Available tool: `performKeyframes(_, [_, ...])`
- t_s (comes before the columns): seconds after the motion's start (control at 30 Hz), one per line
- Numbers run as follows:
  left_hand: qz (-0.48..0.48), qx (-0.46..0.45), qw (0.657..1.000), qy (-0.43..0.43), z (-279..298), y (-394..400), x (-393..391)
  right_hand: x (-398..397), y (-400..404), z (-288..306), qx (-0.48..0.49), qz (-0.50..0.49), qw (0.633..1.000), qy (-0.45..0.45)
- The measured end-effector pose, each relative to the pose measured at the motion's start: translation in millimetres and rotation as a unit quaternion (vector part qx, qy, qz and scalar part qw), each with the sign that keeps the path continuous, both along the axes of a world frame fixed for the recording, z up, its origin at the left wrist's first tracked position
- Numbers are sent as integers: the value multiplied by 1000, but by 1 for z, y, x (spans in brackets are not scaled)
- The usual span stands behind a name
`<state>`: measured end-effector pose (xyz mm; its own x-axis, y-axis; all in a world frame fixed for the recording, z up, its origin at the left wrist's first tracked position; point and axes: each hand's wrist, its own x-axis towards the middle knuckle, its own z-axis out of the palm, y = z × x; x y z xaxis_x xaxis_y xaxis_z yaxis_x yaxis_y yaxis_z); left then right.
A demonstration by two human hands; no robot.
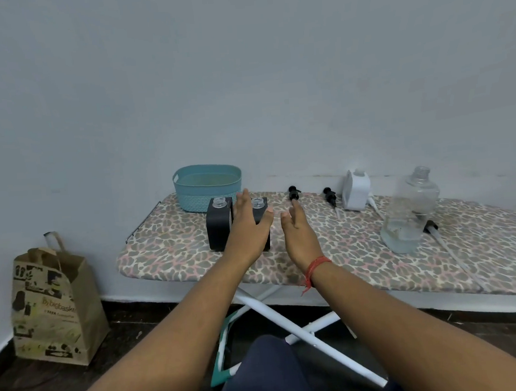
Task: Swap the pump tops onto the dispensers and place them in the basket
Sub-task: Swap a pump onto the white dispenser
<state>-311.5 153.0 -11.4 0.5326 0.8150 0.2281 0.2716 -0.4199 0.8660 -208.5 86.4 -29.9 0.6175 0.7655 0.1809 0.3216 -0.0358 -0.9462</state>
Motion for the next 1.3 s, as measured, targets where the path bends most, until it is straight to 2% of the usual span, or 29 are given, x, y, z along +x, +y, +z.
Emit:
performKeyframes(0.13, [-31, 48, 998, 12, 24, -16, 13, 16, -24, 13, 12, -16, 1000, -11])
performKeyframes(0.27, [-58, 52, 997, 9, 37, -38, 38, 39, -44, 23, 22, -41, 999, -14])
performKeyframes(0.6, [-124, -71, 990, -7, 28, -56, 134, 119, -49, 16, 33, -94, 995, 25])
performKeyframes(0.77, [-143, -137, 980, -10, 10, -35, 187, 165, -21, -1, 22, -150, 987, 50])
performKeyframes(1.07, [-142, -194, 970, -30, -33, 30, 273, 222, 35, -33, 36, -269, 959, 80])
performKeyframes(1.3, [-195, -246, 946, -76, -52, 48, 309, 234, 51, -43, 45, -252, 961, 103])
